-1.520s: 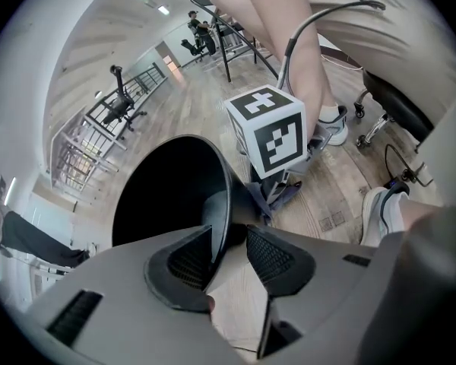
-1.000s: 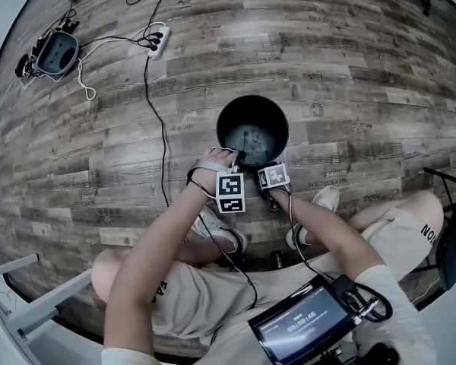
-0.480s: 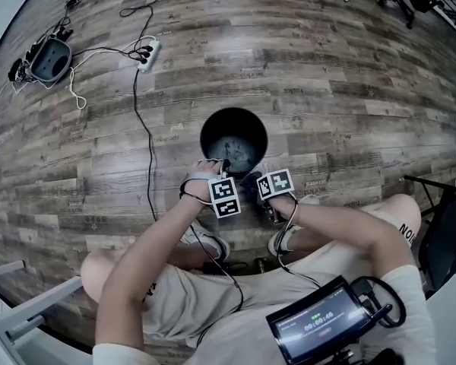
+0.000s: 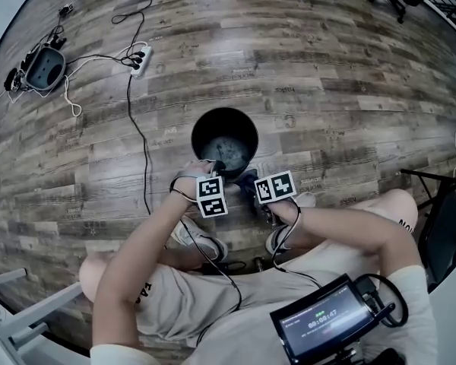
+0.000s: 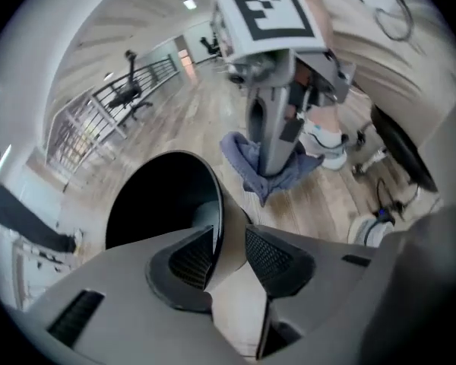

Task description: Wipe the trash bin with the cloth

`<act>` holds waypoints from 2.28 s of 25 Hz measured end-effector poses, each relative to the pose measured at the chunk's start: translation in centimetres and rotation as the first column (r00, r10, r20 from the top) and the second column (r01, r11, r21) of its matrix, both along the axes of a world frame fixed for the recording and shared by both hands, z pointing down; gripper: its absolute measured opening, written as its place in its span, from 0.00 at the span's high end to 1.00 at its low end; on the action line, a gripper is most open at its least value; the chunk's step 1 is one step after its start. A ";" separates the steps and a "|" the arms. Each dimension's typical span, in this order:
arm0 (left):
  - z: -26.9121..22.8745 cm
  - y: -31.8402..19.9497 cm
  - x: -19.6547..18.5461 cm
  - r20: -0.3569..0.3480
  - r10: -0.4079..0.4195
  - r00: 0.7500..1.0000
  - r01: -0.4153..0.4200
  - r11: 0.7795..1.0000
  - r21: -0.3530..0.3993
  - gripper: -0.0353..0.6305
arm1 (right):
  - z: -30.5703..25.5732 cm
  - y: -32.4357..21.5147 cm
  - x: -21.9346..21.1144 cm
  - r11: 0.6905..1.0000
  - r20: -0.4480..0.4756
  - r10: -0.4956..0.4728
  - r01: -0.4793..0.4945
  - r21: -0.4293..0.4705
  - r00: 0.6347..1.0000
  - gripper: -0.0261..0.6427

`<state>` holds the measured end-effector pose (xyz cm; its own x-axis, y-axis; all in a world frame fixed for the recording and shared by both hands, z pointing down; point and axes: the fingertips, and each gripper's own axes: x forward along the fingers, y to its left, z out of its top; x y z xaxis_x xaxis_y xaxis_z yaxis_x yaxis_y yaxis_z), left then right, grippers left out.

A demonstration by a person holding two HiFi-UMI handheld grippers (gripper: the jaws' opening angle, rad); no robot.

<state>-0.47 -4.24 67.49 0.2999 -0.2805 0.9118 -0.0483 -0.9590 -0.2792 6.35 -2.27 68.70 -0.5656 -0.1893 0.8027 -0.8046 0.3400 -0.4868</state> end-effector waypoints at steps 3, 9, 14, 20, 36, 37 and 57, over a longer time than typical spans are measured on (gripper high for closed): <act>0.1 -0.1 -1.6 0.043 0.113 0.993 -0.116 0.991 0.067 0.73 | -1.7 0.6 -1.9 1.000 0.050 -0.008 0.007 0.018 0.999 0.84; 0.9 -1.4 -2.4 0.039 0.073 0.997 -0.077 0.993 0.086 0.73 | -3.9 0.9 -4.7 0.999 0.113 -0.009 0.005 0.041 0.994 0.84; 0.9 -1.3 -2.3 0.033 0.061 0.998 -0.063 0.996 0.061 0.74 | -2.2 -0.1 -5.6 0.998 0.092 0.009 -0.015 0.058 0.996 0.84; 0.9 -1.3 -2.0 0.033 0.083 0.996 -0.085 0.994 0.075 0.74 | 0.7 -2.4 -5.5 0.995 0.072 0.055 -0.060 0.077 0.996 0.84; 0.8 -1.5 -2.2 0.015 0.094 0.995 -0.095 0.991 0.095 0.74 | 12.3 -2.7 -5.0 0.996 -0.043 -0.005 0.009 0.084 0.999 0.84; 0.8 -1.5 -2.2 0.014 0.095 0.995 -0.096 0.991 0.095 0.74 | 13.0 -2.7 -4.8 0.996 -0.053 -0.013 0.018 0.088 0.998 0.84; 1.0 -1.3 -2.1 0.008 0.046 0.999 -0.046 0.997 0.057 0.74 | 14.8 2.0 -3.5 0.986 -0.037 -0.162 0.159 -0.056 0.986 0.84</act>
